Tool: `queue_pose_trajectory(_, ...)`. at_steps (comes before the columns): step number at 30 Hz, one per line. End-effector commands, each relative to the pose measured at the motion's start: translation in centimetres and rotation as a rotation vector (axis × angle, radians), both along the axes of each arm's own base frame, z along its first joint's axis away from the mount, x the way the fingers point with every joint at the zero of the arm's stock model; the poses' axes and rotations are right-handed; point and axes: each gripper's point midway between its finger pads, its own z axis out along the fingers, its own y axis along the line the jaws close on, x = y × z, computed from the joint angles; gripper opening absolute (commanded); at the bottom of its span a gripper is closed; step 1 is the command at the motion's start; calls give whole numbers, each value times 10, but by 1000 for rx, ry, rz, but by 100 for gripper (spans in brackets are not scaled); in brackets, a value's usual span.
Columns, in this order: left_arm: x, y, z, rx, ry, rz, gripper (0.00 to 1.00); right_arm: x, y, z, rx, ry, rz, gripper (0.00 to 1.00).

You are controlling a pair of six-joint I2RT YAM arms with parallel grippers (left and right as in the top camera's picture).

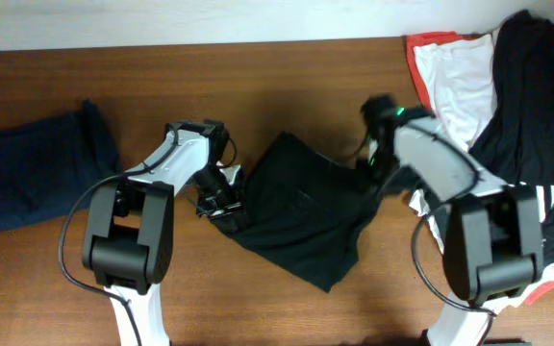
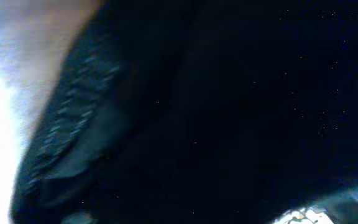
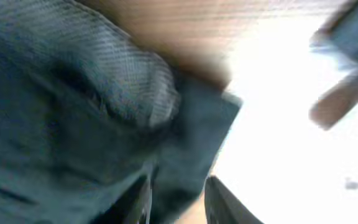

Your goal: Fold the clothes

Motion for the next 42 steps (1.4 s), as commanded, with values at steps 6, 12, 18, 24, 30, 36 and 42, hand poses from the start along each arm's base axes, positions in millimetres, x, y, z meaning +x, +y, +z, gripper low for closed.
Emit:
queue_pose_trajectory(6,119,-24,92,-140,-735,-151,99,28,-3,106,-40,-128,37,34)
queue_pose_trajectory(12,118,-58,19,-350,-602,-192,99,19,-5,106,-46,-94,20,34)
queue_pose_trajectory(18,66,-81,-10,-514,-347,-191,38,17,-6,106,-51,-85,20,34)
queue_pose_trajectory(24,129,-13,22,-325,-485,-102,0,14,-11,106,-79,-74,20,34)
queue_pose_trajectory(30,158,222,172,310,-632,170,1,14,-11,106,-76,-74,11,34)
queue_pose_trajectory(36,145,321,203,669,-645,252,1,9,-11,106,-76,-54,12,34)
queue_pose_trajectory(42,152,361,219,860,-693,150,1,6,-12,106,-79,-40,13,35)
